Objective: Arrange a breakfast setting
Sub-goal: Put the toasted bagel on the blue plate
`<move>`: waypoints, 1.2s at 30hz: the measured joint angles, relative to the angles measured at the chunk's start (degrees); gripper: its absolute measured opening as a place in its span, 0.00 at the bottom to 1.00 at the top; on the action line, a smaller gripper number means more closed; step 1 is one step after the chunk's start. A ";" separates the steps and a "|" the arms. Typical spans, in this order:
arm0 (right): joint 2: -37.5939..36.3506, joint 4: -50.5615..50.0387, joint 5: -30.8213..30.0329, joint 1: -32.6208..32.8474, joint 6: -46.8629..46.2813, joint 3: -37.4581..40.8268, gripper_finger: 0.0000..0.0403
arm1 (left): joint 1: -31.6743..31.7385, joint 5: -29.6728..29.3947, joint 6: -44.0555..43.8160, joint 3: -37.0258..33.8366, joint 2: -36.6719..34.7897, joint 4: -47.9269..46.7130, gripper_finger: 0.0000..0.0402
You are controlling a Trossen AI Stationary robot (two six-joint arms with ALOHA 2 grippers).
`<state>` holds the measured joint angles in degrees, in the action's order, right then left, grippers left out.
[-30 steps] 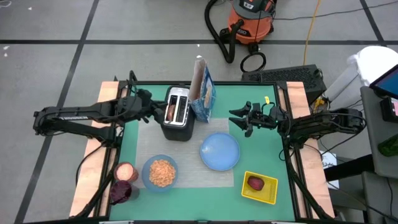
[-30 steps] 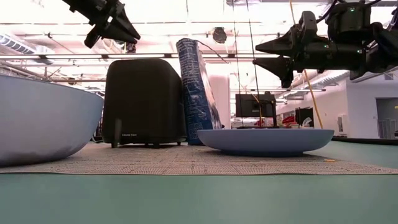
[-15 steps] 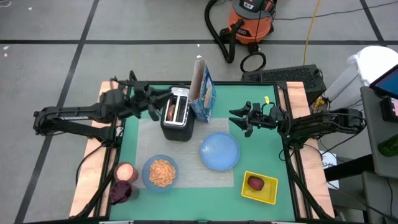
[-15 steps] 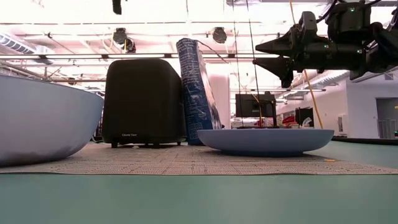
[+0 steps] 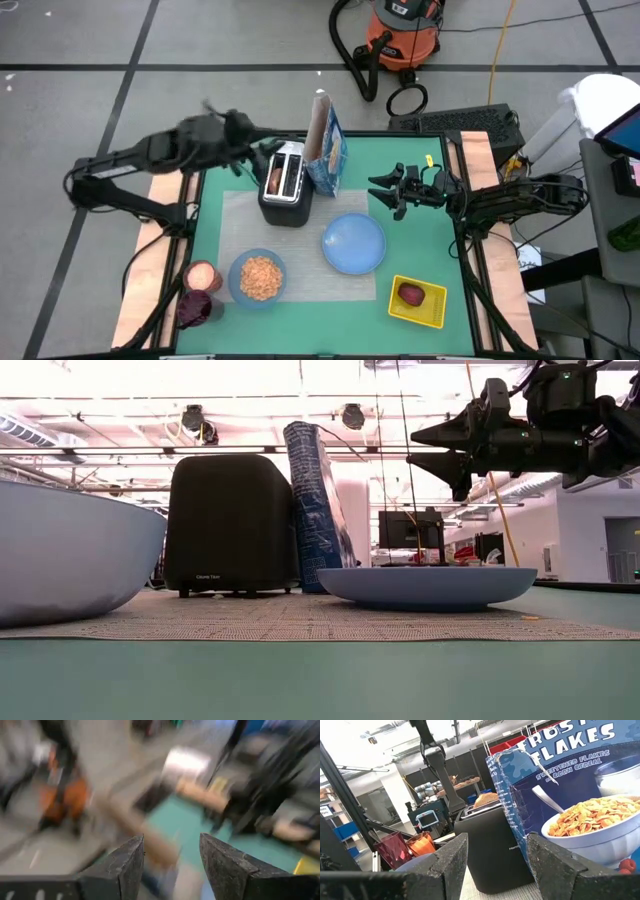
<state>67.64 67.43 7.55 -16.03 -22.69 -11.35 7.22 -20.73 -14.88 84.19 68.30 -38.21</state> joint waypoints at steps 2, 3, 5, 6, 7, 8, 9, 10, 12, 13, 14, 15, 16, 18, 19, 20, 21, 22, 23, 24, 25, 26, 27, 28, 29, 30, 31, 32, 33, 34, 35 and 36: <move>0.00 -0.01 0.00 0.01 -0.01 0.00 0.48 | 1.00 -0.19 -5.74 5.60 4.25 -12.97 0.49; 0.00 -0.01 0.00 0.00 -0.01 0.00 0.48 | 1.61 -0.20 -8.22 7.70 6.27 -18.85 0.49; 0.00 -0.01 0.00 0.00 -0.01 0.00 0.48 | 2.71 -0.06 -12.54 10.51 9.96 -27.41 0.49; 0.00 -0.01 0.00 0.00 0.00 0.00 0.48 | 3.28 0.33 -14.03 11.43 11.55 -30.65 0.49; 0.00 -0.01 0.00 0.00 -0.01 0.00 0.48 | 3.85 1.17 -15.07 11.96 12.91 -33.41 0.49; 0.00 -0.01 0.00 0.00 -0.01 0.00 0.48 | 4.36 2.15 -15.85 12.04 14.02 -35.48 0.49; 0.00 -0.01 0.00 0.00 -0.01 0.00 0.48 | 4.82 3.29 -16.51 12.04 15.15 -37.06 0.49; 0.00 -0.01 0.00 0.01 -0.01 0.00 0.48 | 5.20 4.48 -17.30 12.04 16.27 -38.08 0.49; 0.00 -0.01 0.00 0.00 -0.01 0.00 0.48 | 5.77 6.74 -18.71 12.04 18.38 -39.08 0.49; 0.00 -0.01 0.00 0.00 -0.01 0.00 0.48 | 5.95 7.91 -19.04 12.01 19.23 -38.99 0.49; 0.00 -0.01 0.00 0.00 -0.01 0.00 0.48 | 6.06 9.13 -19.36 12.01 19.97 -38.50 0.49; 0.00 -0.01 0.00 0.01 -0.01 0.00 0.48 | 6.19 9.92 -19.72 12.01 20.57 -37.97 0.49; 0.00 -0.01 0.00 0.00 -0.01 0.00 0.48 | 6.28 10.52 -19.83 12.01 21.06 -37.74 0.49; 0.00 -0.01 0.00 0.00 -0.01 0.00 0.48 | 6.28 10.68 -19.86 12.01 22.18 -38.20 0.49; 0.00 -0.01 0.00 0.00 -0.01 0.00 0.48 | 6.31 10.71 -19.94 12.01 22.72 -38.61 0.49; 0.00 -0.01 0.00 0.00 -0.01 0.00 0.48 | 6.32 10.71 -19.95 12.01 23.15 -38.94 0.49; 0.00 -0.01 0.00 0.00 -0.01 0.00 0.48 | 6.32 10.73 -20.02 12.01 23.61 -39.06 0.49; 0.00 -0.01 0.00 0.00 -0.01 0.00 0.48 | 6.32 10.75 -20.27 12.01 23.96 -39.09 0.49; 0.00 -0.01 0.00 0.02 -0.01 0.00 0.48 | 6.32 10.75 -20.55 12.01 24.24 -39.10 0.49; 0.00 -0.01 0.00 0.00 -0.01 0.00 0.48 | 6.32 10.76 -20.84 12.01 24.40 -39.13 0.49; 0.00 -0.03 0.00 0.00 -0.01 0.00 0.48 | 6.32 10.77 -21.04 12.01 24.49 -39.14 0.49; 0.00 -0.03 0.00 0.00 -0.01 0.00 0.48 | 6.32 10.77 -21.15 12.01 24.54 -39.13 0.49; 0.00 -0.01 0.00 0.00 -0.01 0.00 0.48 | 6.32 10.75 -21.26 12.01 24.76 -39.17 0.49; 0.00 -0.01 0.00 0.00 -0.01 0.00 0.48 | 6.32 10.75 -21.56 12.01 24.94 -39.48 0.49; 0.00 -0.01 0.00 0.01 -0.01 0.00 0.48 | 6.32 10.73 -22.04 12.01 25.10 -40.20 0.49; 0.00 -0.03 0.02 0.00 -0.01 0.00 0.48 | 6.32 10.71 -22.72 11.99 25.28 -41.29 0.49; 0.00 -0.03 0.00 0.01 -0.01 0.00 0.48 | 6.32 10.68 -23.20 11.93 25.33 -42.19 0.49; 0.00 -0.04 0.00 0.00 -0.01 0.00 0.48 | 6.31 10.67 -23.34 11.93 25.56 -42.57 0.49; 0.00 -0.06 0.00 0.00 -0.01 0.00 0.48 | 6.20 10.65 -23.38 11.97 25.79 -42.51 0.49; 0.00 -0.02 0.00 0.01 -0.01 0.00 0.48 | 6.15 10.64 -23.36 11.97 25.94 -42.39 0.49; 0.00 -0.03 0.02 0.02 -0.01 0.00 0.48 | 6.12 10.64 -23.36 11.94 26.16 -42.23 0.49; 0.00 -0.03 0.02 0.00 -0.01 0.00 0.48 | 6.10 10.64 -23.36 11.90 26.29 -41.94 0.49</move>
<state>67.64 67.40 7.57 -16.03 -22.70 -11.35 13.32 -10.09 -38.24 96.09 94.59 -80.15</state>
